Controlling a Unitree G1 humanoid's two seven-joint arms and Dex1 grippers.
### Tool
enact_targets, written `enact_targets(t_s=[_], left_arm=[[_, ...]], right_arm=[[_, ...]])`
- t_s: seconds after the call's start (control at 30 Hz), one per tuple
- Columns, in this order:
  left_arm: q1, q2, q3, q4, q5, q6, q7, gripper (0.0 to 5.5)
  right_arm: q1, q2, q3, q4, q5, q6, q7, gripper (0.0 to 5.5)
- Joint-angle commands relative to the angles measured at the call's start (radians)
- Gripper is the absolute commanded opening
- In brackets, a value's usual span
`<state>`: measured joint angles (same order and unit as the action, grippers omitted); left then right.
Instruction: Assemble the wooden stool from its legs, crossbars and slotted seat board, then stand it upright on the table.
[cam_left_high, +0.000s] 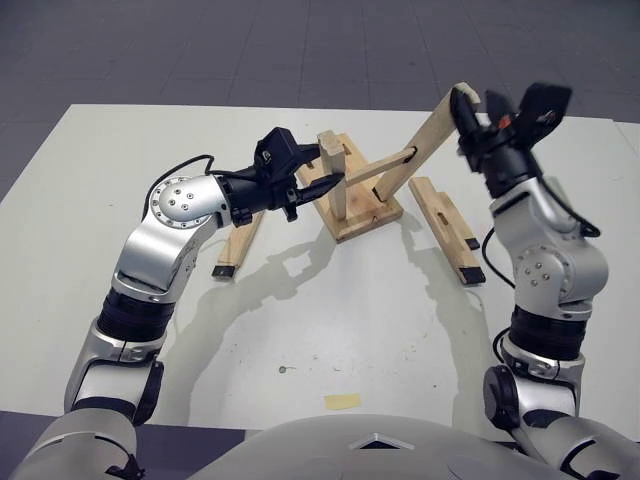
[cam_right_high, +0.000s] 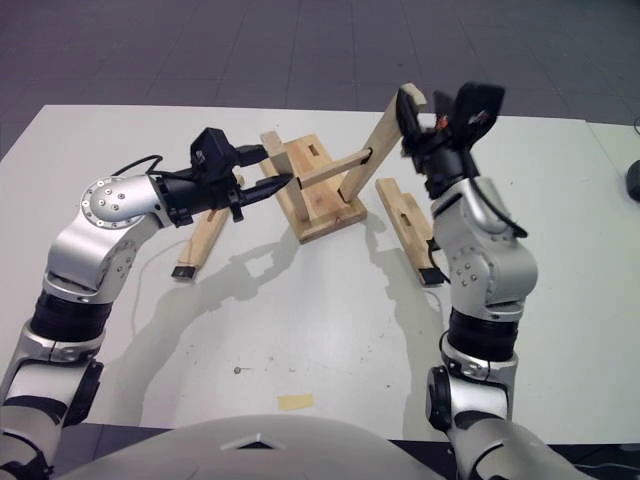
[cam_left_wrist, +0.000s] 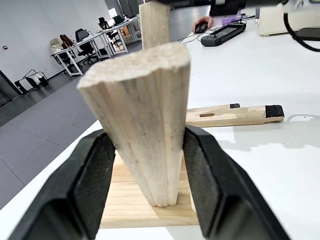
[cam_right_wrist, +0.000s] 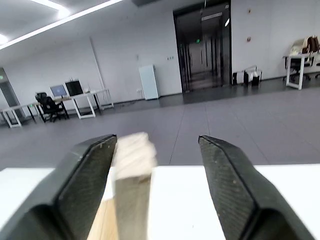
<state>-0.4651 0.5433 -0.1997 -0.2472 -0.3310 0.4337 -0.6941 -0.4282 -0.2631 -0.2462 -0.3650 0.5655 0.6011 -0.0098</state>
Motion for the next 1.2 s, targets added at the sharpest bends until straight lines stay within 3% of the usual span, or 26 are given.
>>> enact_targets(t_s=[0.03,0.37,0.53,1.2], left_arm=[[0.004,0.003,0.011,0.017,0.019,0.043,0.000,2.94],[-0.016,-0.044,0.043,-0.001,0.005,0.070,0.014,4.48],[-0.042,-0.078,0.084,-0.039,-0.050,0.110,0.020,5.32],[-0.097,-0.114,0.160,-0.080,-0.191,0.201,0.028,5.38]], right_arm=[[-0.028,-0.004,-0.035,-0.021,0.025,-0.001,0.007,3.88],[-0.073,-0.008,-0.057,0.001,0.029,-0.016,0.021,5.36],[-0.094,-0.001,-0.075,0.017,0.028,-0.037,0.016,5.40],[-0.071,0.032,-0.049,0.015,0.014,-0.057,0.002,5.40]])
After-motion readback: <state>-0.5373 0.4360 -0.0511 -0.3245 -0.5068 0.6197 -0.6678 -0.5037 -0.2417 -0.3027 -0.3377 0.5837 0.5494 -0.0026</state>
